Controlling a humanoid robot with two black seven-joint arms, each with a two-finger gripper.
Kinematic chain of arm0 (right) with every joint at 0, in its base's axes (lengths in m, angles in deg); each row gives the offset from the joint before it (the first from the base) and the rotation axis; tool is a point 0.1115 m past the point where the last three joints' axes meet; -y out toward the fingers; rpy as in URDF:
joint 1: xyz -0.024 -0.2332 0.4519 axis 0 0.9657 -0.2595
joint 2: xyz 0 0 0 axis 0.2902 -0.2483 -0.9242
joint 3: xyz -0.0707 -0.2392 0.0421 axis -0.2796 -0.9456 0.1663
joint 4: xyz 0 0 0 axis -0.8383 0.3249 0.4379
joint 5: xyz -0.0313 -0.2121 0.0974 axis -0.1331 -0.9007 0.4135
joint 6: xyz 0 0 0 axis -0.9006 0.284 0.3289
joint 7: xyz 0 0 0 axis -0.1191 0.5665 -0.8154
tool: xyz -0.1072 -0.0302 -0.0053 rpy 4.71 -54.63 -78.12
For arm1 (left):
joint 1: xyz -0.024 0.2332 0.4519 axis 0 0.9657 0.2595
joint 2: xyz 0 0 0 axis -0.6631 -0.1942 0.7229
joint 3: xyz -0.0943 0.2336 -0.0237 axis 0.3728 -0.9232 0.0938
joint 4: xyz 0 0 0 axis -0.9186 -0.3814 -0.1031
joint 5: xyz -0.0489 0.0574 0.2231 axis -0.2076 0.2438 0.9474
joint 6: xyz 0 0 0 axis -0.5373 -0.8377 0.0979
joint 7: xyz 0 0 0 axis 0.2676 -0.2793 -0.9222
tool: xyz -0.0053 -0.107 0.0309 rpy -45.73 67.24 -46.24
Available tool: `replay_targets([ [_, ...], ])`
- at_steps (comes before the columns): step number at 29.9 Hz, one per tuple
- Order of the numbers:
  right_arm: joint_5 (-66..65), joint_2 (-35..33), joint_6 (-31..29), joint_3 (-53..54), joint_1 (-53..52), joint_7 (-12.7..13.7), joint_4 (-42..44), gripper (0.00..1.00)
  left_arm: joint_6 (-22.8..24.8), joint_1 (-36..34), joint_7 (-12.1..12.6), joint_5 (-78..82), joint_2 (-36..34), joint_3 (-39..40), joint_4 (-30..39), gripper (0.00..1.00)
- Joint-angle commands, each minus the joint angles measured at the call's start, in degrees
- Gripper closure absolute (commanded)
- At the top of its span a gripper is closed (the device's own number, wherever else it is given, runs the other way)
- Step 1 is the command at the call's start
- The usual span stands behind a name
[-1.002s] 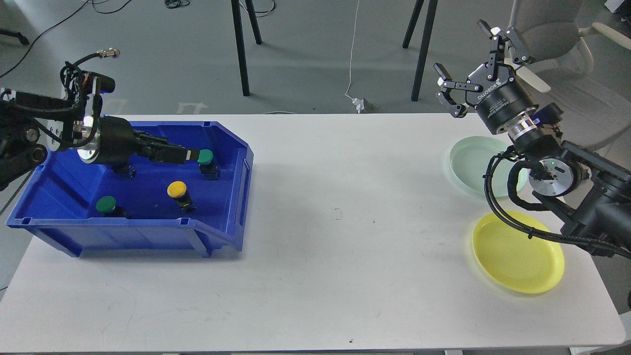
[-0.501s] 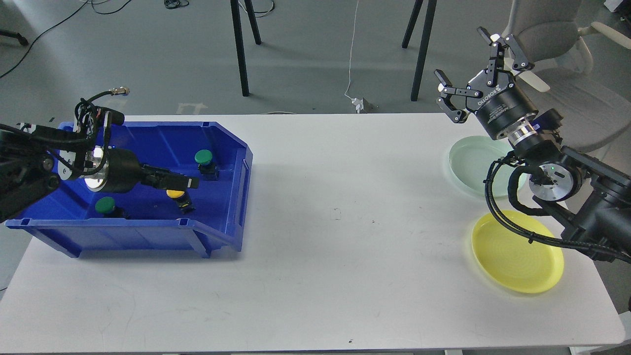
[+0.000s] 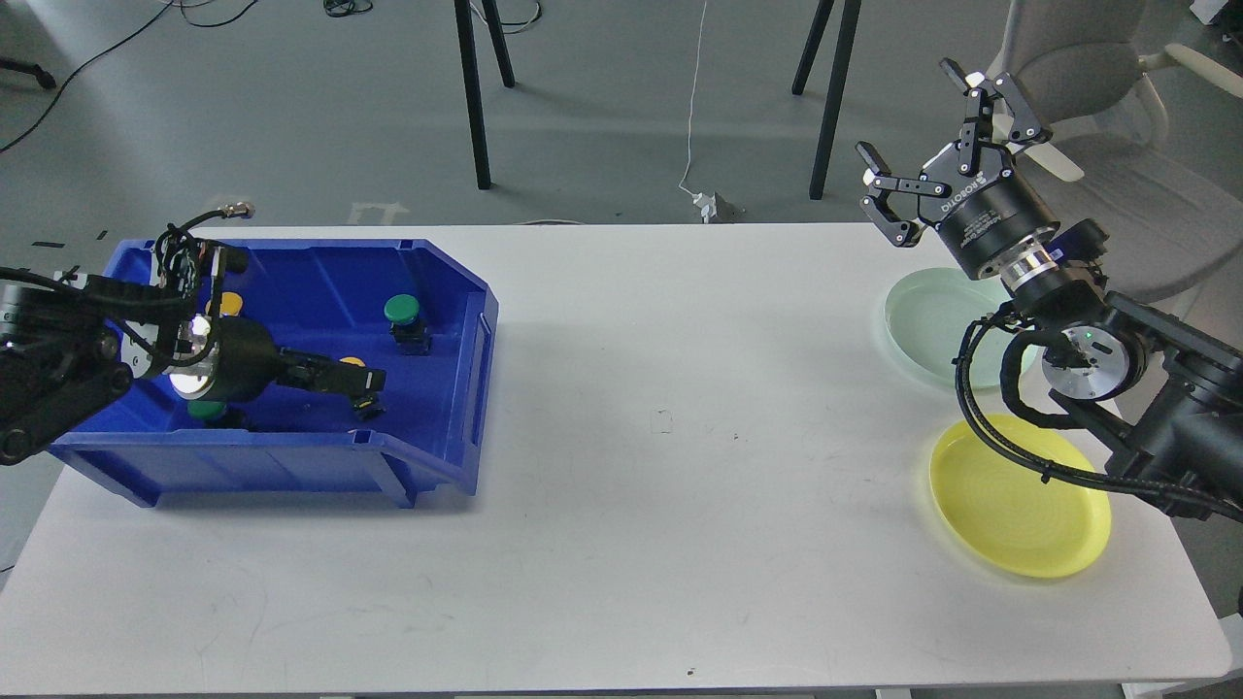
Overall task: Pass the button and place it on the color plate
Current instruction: 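Lower the left gripper into the bin and grasp the yellow button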
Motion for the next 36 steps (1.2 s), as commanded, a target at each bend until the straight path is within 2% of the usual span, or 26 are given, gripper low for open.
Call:
replay_targets([
  [1, 0.0, 0.0, 0.0, 0.0, 0.3, 0.0, 0.0, 0.01, 0.0, 0.0, 0.0, 0.1, 0.2, 0.0, -0.2, 0.02],
  [17, 0.0, 0.0, 0.0, 0.5, 0.9, 0.0, 0.0, 0.01, 0.0, 0.0, 0.0, 0.8, 2.4, -0.1, -2.7, 0.15],
  [23, 0.0, 0.0, 0.0, 0.6, 0.9, 0.0, 0.0, 0.01, 0.0, 0.0, 0.0, 0.8, 2.9, 0.0, -3.8, 0.27],
  [28, 0.0, 0.0, 0.0, 0.6, 1.0, 0.0, 0.0, 0.01, 0.0, 0.0, 0.0, 0.8, 3.2, -0.1, -4.2, 0.47],
  [34, 0.0, 0.0, 0.0, 0.6, 1.4, 0.0, -0.1, 0.01, 0.0, 0.0, 0.0, 0.8, 3.2, 0.0, -4.2, 0.53],
  [35, 0.0, 0.0, 0.0, 0.6, 1.4, 0.0, -0.1, 0.01, 0.0, 0.0, 0.0, 0.7, 3.2, -0.1, -4.2, 0.57],
  [36, 0.0, 0.0, 0.0, 0.6, 1.4, 0.0, -0.1, 0.01, 0.0, 0.0, 0.0, 0.7, 3.2, -0.1, -4.2, 0.66],
])
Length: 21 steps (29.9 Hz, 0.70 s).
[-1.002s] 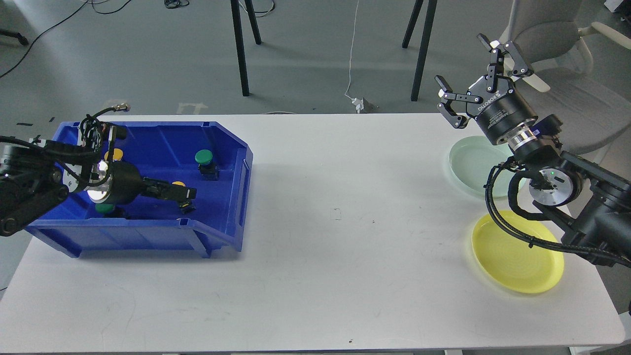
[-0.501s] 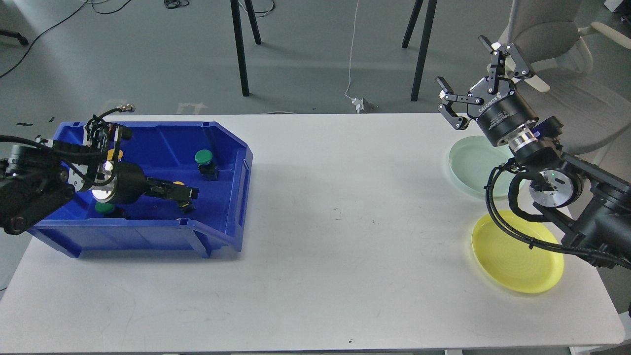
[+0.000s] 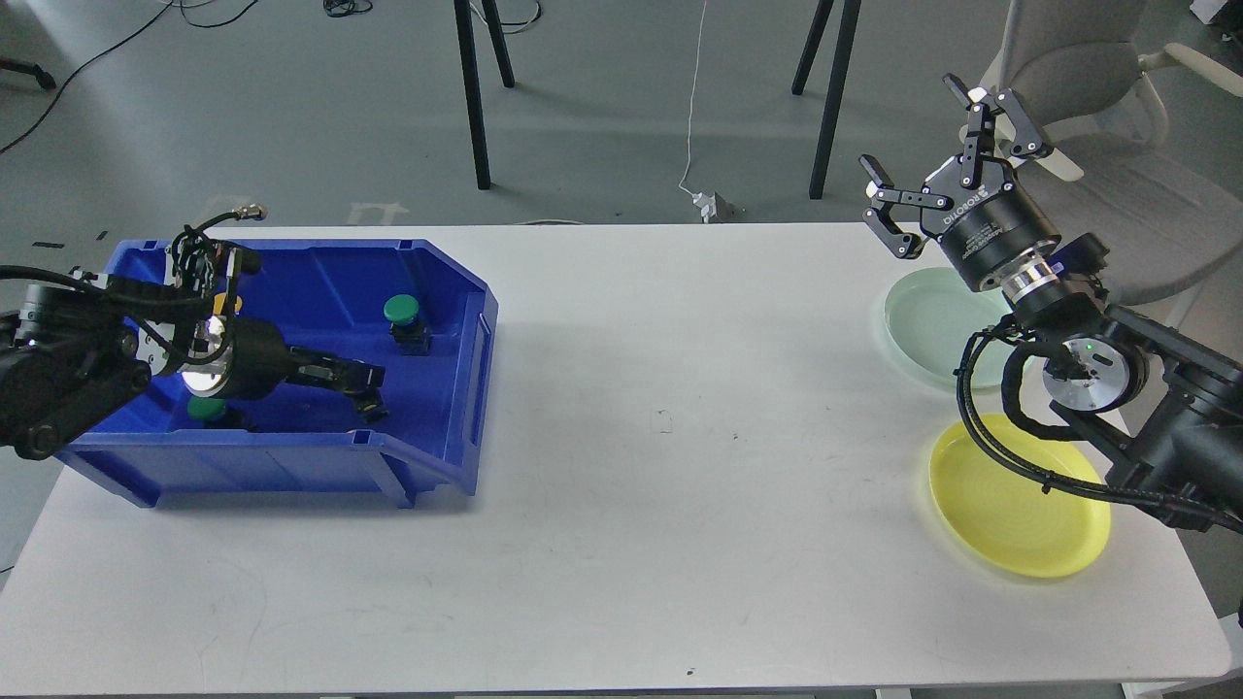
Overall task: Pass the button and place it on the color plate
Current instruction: 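Lower the left gripper into the bin and grasp the yellow button, then lift the yellow button out of the bin with the left gripper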
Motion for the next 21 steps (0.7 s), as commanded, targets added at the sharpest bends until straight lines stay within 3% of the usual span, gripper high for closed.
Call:
replay_targets([
  [1, 0.0, 0.0, 0.0, 0.0, 0.0, 0.0, 0.0, 0.01, 0.0, 0.0, 0.0, 0.0, -0.1, 0.0, 0.1, 0.74],
  [3, 0.0, 0.0, 0.0, 0.0, 0.0, 0.0, 0.0, 0.01, 0.0, 0.0, 0.0, -0.1, -0.1, 0.0, 0.1, 0.81],
  [14, 0.0, 0.0, 0.0, 0.1, 0.0, 0.0, 0.0, 0.01, 0.0, -1.3, 0.0, -0.4, -0.8, 0.8, 1.5, 0.90],
  [21, 0.0, 0.6, 0.0, 3.2, 0.0, 0.0, 0.5, 0.01, 0.0, -7.9, 0.0, -1.7, -8.0, 3.3, 8.3, 0.91],
])
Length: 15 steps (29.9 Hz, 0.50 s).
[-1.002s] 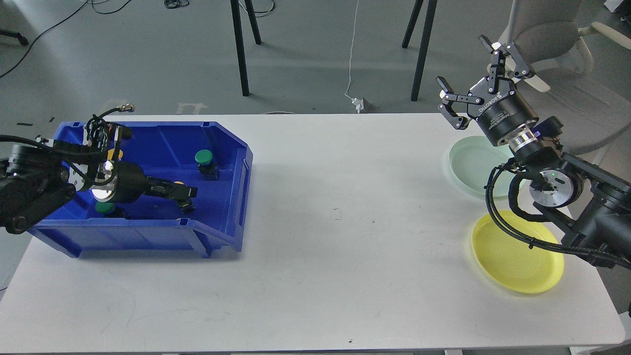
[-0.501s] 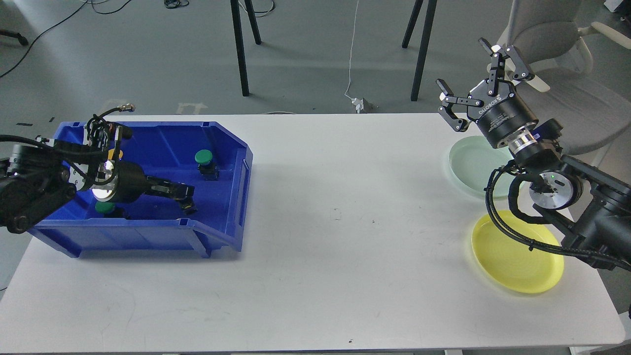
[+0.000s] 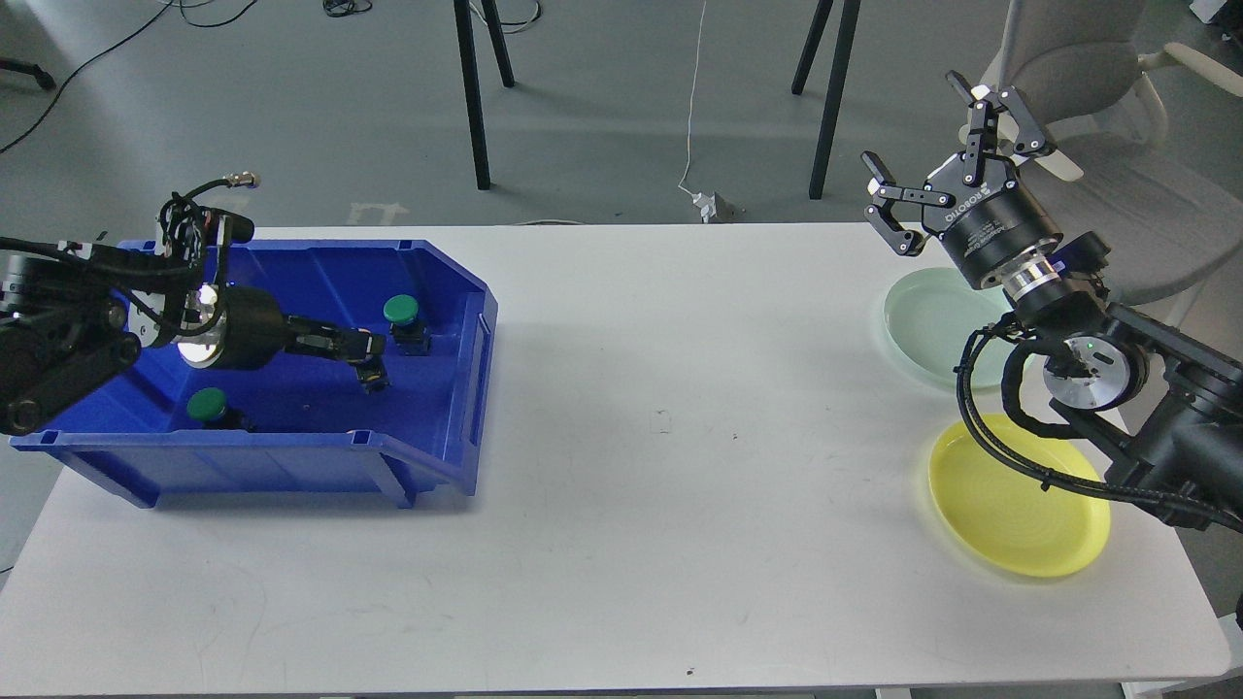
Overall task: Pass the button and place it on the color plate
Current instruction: 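Lift the yellow button out of the bin with the left gripper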
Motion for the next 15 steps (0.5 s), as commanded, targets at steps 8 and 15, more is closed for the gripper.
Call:
replay_targets([
  [8, -0.2, 0.0, 0.0, 0.9, -1.5, 0.0, 0.3, 0.01, 0.0, -2.8, 0.0, -6.3, -12.7, 18.4, 13.9, 0.90],
  [15, -0.1, -1.5, 0.0, 5.0, 0.2, 0.0, -1.1, 0.01, 0.0, -2.0, 0.0, -36.9, -10.6, 27.6, 21.4, 0.89],
])
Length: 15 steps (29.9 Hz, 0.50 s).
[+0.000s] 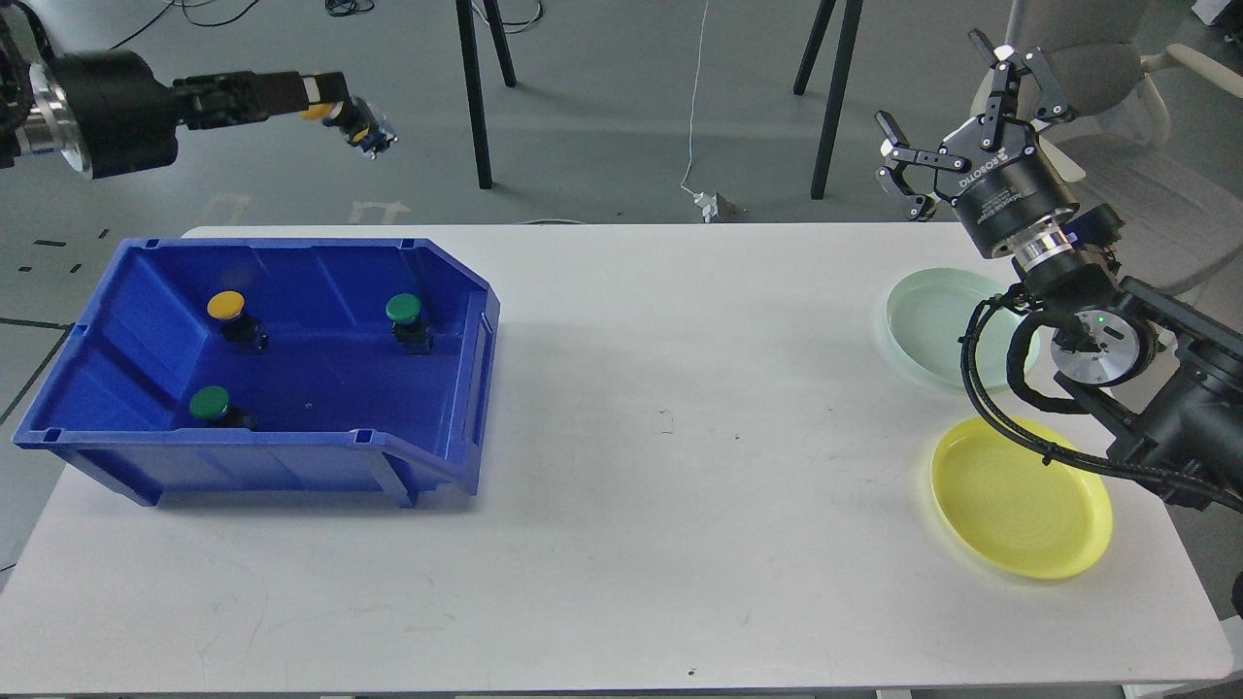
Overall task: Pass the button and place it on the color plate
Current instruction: 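Lift the yellow button out of the bin with the left gripper, then extend the held yellow button toward the approaching right gripper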
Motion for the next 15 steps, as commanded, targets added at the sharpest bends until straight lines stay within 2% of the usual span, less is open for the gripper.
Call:
replay_targets([
  [1, 0.0, -2.1, 0.0, 1.2, 1.2, 0.0, -1.7, 0.01, 0.0, 0.2, 0.0, -16.6, 3.3, 1.9, 2.6, 0.89],
  [5, -0.1, -5.8, 0.0, 1.0, 1.4, 0.0, -5.1, 0.01, 0.0, 0.2, 0.0, -22.5, 12.6, 2.4, 1.3, 0.89],
  [10, -2.8, -7.8, 0.0, 0.7, 1.7, 0.0, -8.7, 0.01, 0.0, 4.2, 0.0, -21.5, 28.3, 2.7, -4.7, 0.88],
  [15, -11.4, -7.8, 0.0, -0.7, 2.5, 0.0, -15.6, 0.01, 0.0, 6.7, 0.0, -17.9, 34.6, 2.6, -7.1, 0.87],
])
